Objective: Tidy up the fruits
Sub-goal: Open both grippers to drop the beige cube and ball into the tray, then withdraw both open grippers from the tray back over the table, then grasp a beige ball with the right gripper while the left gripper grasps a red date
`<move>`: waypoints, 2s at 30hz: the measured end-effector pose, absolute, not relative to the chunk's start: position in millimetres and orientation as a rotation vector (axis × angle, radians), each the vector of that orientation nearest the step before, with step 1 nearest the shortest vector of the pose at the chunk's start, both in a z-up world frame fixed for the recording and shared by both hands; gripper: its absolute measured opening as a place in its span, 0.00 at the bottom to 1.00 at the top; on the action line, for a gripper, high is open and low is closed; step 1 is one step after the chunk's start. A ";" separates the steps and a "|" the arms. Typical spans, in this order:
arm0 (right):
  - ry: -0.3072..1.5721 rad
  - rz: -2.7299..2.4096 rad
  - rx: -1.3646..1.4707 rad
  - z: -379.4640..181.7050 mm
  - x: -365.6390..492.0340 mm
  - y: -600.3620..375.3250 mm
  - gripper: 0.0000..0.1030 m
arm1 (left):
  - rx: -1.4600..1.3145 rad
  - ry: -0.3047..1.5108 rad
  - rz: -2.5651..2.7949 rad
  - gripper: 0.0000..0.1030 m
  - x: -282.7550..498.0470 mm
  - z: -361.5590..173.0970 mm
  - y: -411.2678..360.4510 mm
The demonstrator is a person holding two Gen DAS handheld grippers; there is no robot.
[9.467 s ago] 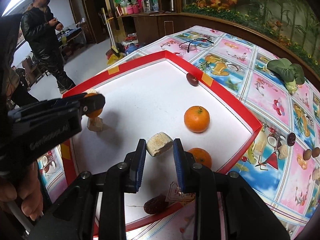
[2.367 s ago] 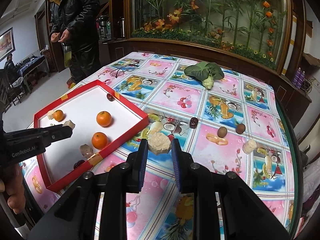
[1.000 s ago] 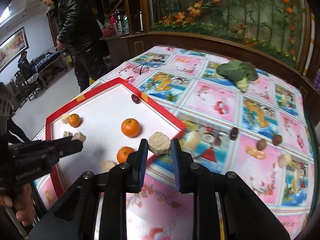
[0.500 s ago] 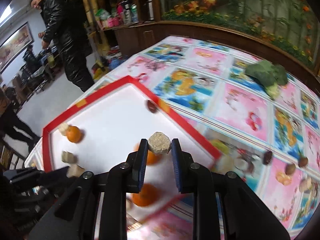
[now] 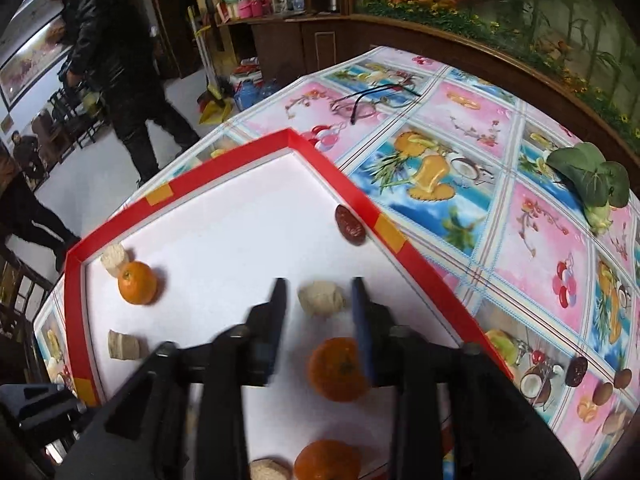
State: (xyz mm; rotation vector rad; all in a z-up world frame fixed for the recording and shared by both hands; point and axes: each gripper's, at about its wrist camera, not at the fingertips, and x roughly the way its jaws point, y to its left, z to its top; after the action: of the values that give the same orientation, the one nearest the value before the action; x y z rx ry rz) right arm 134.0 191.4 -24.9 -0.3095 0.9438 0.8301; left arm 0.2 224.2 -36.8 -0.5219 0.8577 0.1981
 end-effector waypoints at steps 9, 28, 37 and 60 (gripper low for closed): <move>0.831 0.720 -0.176 6.5 132.6 97.6 0.83 | -0.511 0.746 0.420 0.79 -18.0 -13.9 228.4; 0.846 0.219 0.034 -33.8 114.2 -190.9 0.94 | -0.250 0.764 0.258 0.80 41.4 -19.1 78.7; 0.849 0.256 0.037 -38.7 148.3 -178.7 0.92 | -0.176 0.806 0.225 0.80 71.6 -31.5 40.0; 0.909 0.242 0.005 -63.5 209.2 -148.8 0.39 | -0.058 0.839 0.251 0.80 200.4 -60.9 0.6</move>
State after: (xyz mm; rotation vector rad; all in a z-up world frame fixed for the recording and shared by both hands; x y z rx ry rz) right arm 209.2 -148.8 -63.5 0.0046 0.9093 0.2420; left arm 200.4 0.6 -60.9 -0.0583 0.8389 0.2505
